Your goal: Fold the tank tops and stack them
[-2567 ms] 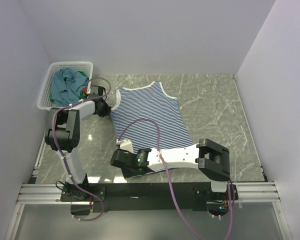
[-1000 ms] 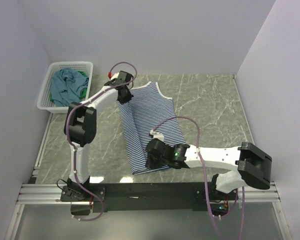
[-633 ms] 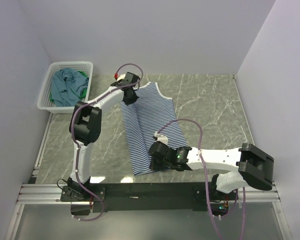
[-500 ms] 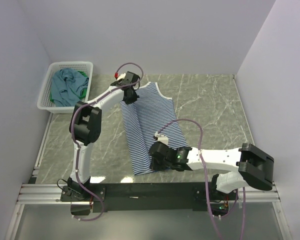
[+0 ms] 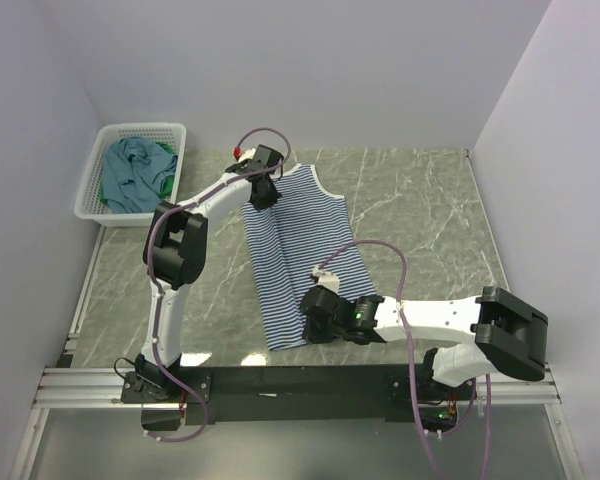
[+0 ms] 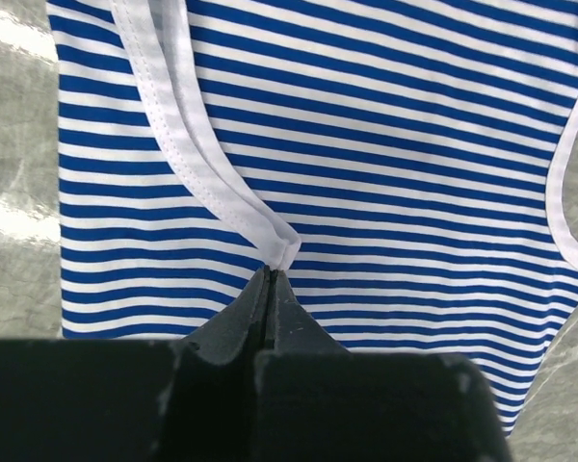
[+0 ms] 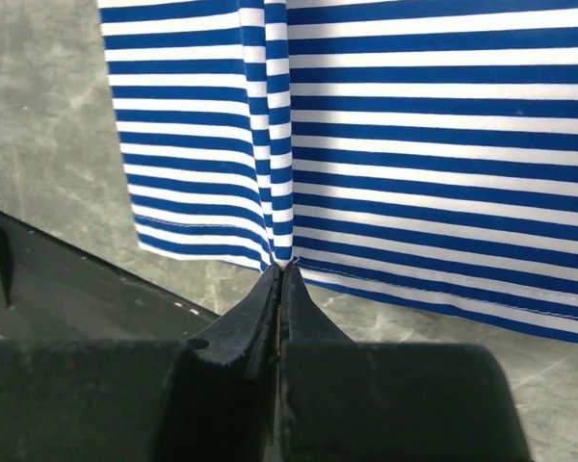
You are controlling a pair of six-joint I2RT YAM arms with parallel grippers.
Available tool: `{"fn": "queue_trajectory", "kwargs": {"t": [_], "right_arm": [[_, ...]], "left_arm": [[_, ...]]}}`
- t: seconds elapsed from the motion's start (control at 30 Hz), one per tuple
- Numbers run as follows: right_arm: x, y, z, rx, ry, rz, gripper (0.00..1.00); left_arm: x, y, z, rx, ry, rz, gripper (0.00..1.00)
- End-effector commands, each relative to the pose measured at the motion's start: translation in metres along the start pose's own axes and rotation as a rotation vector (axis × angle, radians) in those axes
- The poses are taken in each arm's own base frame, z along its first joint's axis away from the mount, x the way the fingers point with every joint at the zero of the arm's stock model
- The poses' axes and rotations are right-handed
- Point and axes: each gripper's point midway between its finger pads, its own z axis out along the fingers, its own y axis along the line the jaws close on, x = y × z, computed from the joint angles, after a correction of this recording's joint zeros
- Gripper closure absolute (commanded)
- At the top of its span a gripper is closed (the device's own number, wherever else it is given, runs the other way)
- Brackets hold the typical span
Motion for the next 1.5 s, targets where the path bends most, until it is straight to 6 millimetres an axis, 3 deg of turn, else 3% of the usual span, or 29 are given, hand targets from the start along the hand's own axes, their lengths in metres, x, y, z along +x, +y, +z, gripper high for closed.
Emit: {"fn": "queue_trajectory", "kwargs": {"t": [0.0,0.13,0.3,0.37,0.47,0.53,0.63,0.67,0.8,1.1,1.2,1.37,1.43,1.47], "right_arm": [[-0.004,-0.006,-0.003,0.015,-0.034,0.022,0.99],[-0.006,-0.015,-0.007,0.037,-0.06,0.032,0.88],[-0.009,-0.018,-0.013,0.046,-0.086,0.039,0.64],[-0.011,-0.015,-0.018,0.046,-0.11,0.036,0.59],[-0.019,-0.011,-0.026,0.073,-0.158,0.007,0.57],[-0.023,-0.002,-0.029,0.077,-0.168,-0.017,0.57],[-0.029,0.012,-0.024,0.083,-0.174,-0.071,0.61],[-0.03,0.014,-0.021,0.083,-0.172,-0.098,0.62],[-0.031,0.021,-0.003,0.131,-0.15,-0.169,0.66],[-0.01,-0.009,0.034,0.296,-0.086,-0.249,0.76],[0.007,-0.006,0.041,0.305,-0.045,-0.279,0.76],[0.04,0.03,0.053,0.186,0.036,-0.259,0.77],[0.044,0.058,0.056,0.098,0.051,-0.223,0.78],[0.045,0.069,0.057,0.063,0.057,-0.197,0.79]], "left_arm": [[-0.008,-0.021,-0.002,0.058,-0.021,-0.002,0.99],[-0.004,-0.024,0.0,0.068,-0.017,0.015,0.89],[-0.008,-0.036,-0.009,0.137,-0.029,0.031,0.68],[-0.017,-0.042,-0.021,0.168,-0.053,0.028,0.59],[-0.032,-0.047,-0.039,0.196,-0.098,0.022,0.55],[-0.044,-0.033,-0.049,0.14,-0.129,-0.021,0.59],[-0.054,-0.007,-0.057,0.079,-0.136,-0.111,0.76],[-0.048,0.005,-0.053,0.051,-0.122,-0.123,0.84],[-0.042,0.025,-0.047,0.029,-0.099,-0.149,0.96],[-0.01,0.04,-0.002,-0.012,-0.017,-0.077,0.99],[-0.003,0.045,0.01,-0.035,0.004,-0.046,0.99],[0.002,0.049,0.023,-0.06,0.026,0.003,0.99],[0.007,0.052,0.03,-0.064,0.052,0.031,0.99],[0.001,0.049,0.031,-0.06,0.045,0.033,0.99]]}}
